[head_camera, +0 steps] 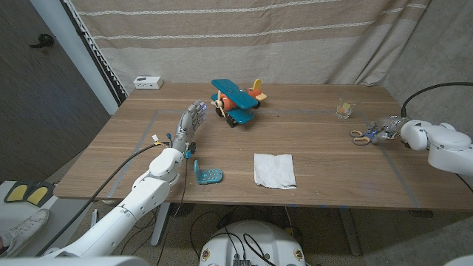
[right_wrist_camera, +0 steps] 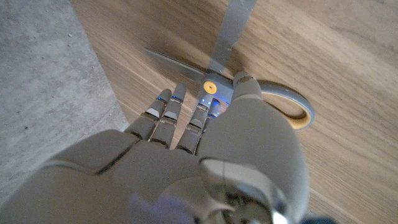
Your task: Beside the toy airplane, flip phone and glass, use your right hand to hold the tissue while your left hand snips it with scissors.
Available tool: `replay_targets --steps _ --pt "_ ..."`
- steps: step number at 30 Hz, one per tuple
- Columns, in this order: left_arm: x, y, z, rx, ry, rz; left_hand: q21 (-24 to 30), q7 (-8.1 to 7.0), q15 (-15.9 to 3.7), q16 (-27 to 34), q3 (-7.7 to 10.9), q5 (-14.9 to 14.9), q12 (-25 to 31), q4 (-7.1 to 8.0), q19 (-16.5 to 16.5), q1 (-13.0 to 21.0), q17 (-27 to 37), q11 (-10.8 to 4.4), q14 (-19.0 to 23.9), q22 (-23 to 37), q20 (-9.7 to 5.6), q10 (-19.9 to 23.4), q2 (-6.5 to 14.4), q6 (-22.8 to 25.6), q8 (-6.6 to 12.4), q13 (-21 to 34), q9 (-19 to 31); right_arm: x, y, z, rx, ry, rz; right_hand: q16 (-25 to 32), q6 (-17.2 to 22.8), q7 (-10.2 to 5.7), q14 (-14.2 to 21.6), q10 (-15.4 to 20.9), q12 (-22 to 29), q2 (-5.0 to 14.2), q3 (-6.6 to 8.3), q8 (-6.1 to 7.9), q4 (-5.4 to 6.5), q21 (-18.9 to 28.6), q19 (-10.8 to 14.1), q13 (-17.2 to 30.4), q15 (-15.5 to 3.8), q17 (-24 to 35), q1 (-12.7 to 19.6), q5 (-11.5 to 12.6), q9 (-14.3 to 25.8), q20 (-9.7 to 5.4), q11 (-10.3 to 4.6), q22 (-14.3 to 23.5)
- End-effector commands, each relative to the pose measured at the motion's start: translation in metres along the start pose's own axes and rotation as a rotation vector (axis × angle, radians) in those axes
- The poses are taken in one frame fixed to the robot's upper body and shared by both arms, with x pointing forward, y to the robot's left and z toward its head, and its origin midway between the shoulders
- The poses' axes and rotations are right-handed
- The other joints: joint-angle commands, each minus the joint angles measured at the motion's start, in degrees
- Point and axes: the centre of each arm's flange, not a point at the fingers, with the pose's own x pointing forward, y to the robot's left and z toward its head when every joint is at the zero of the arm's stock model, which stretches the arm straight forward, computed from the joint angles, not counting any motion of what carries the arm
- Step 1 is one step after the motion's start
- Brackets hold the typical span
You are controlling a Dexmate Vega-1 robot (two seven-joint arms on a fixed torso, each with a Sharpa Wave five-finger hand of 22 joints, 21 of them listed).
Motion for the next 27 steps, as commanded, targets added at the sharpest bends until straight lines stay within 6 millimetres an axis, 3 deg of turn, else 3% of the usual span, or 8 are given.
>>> replay_targets --steps 1,14,18,21,22,25,26,27 --pt "-0.0006 0.0024 -0.0009 -0.003 -0.003 0.002 0.0 0.11 -7.9 0.1 -0.34 0.2 -0.2 -0.07 0.0 -0.2 0.3 0.06 0.3 0.2 -3.81 0.4 0.2 0.2 -0.12 0.1 0.3 0.0017 0.008 0.0066 0.035 -0.003 0.006 1.8 1.9 -0.58 1.7 1.8 1.9 -0.3 -0.08 1.98 -0.49 1.1 1.4 1.9 -10.47 2.2 1.1 0.1 1.6 -4.33 -0.43 0.6" --pt "-0.004 0.0033 -0.002 -0.007 -0.004 0.007 0.0 0.01 -7.79 0.1 -0.42 0.2 -0.2 -0.01 0.0 -0.4 0.3 0.19 0.3 0.2 -3.82 0.5 0.2 0.2 -0.14 0.1 0.3 0.0034 0.0083 0.0085 0.075 -0.002 -0.015 7.4 1.7 0.53 10.9 9.5 7.0 -0.18 0.22 10.42 -1.61 6.0 7.6 5.8 -10.99 7.0 4.4 -0.3 9.9 -6.29 -0.6 1.8" --pt "-0.0046 0.0025 -0.0028 -0.008 -0.005 0.006 0.0 -0.06 -7.82 0.1 -0.47 0.2 -0.2 0.03 0.0 -0.5 0.3 -0.26 0.3 0.2 -3.84 0.3 0.2 0.2 -0.14 0.1 0.3 0.002 0.0088 0.0077 0.085 0.0 -0.023 7.8 0.3 1.35 14.9 13.3 6.3 0.1 0.91 15.12 -1.88 7.7 8.2 3.6 -11.13 6.3 6.2 -0.4 15.7 -6.71 -0.58 2.3" --pt "-0.0048 0.0021 -0.003 -0.01 -0.006 0.006 0.0 0.08 -7.76 0.1 -0.5 0.2 -0.2 0.04 0.0 -0.5 0.3 -0.03 0.3 0.2 -3.78 0.4 0.2 0.2 -0.12 0.1 0.3 0.0015 0.0097 0.0077 0.091 0.002 -0.023 7.5 -3.0 1.54 17.1 15.7 6.2 0.28 1.6 17.58 -2.13 8.9 8.2 2.6 -11.18 5.7 7.8 -0.3 19.9 -6.68 -0.83 2.7" --pt "-0.0049 0.0021 -0.003 -0.01 -0.007 0.006 0.0 0.07 -7.76 0.1 -0.5 0.2 -0.2 0.05 0.0 -0.5 0.3 0.13 0.3 0.2 -3.78 0.4 0.2 0.2 -0.12 0.1 0.3 0.0016 0.01 0.0079 0.095 0.002 -0.018 7.5 -4.0 1.58 18.2 16.8 6.8 0.39 2.04 18.77 -2.33 9.4 8.1 3.0 -11.18 5.5 8.8 -0.3 21.7 -6.84 -0.92 2.8" --pt "-0.0049 0.002 -0.0023 -0.008 -0.009 0.005 0.0 0.03 -7.78 0.1 -0.52 0.2 -0.2 0.06 0.0 -0.6 0.3 0.29 0.3 0.2 -3.78 0.5 0.2 0.2 -0.12 0.1 0.3 0.001 0.0105 0.0078 0.103 0.002 -0.018 7.8 -5.2 1.63 19.9 17.3 7.8 0.35 2.48 20.22 -2.55 10.1 8.1 4.2 -11.2 5.8 9.9 -0.4 23.8 -6.83 -0.95 3.0" --pt "-0.0049 0.002 -0.0019 -0.007 -0.009 0.005 0.0 0.04 -7.77 0.1 -0.52 0.2 -0.2 0.06 0.0 -0.6 0.3 0.17 0.3 0.2 -3.78 0.5 0.2 0.3 -0.1 0.1 0.3 0.0008 0.0104 0.0072 0.111 0.001 -0.019 8.7 -6.2 1.63 22.3 19.9 10.6 0.04 2.9 22.46 -2.91 11.1 8.0 6.7 -11.18 7.2 11.7 -0.4 26.7 -6.72 -1.11 3.4" --pt "-0.0047 0.0021 -0.0017 -0.007 -0.01 0.004 0.0 0.06 -7.75 0.1 -0.53 0.2 -0.2 0.06 0.0 -0.6 0.3 0.16 0.3 0.2 -3.79 0.5 0.2 0.3 -0.1 0.1 0.3 0.0006 0.0099 0.0062 0.122 0.002 -0.02 8.5 -7.0 1.37 22.5 19.3 11.4 -0.11 3.06 23.43 -3.1 11.7 8.0 8.2 -11.2 7.7 12.6 -0.5 28.1 -6.69 -0.79 3.6"
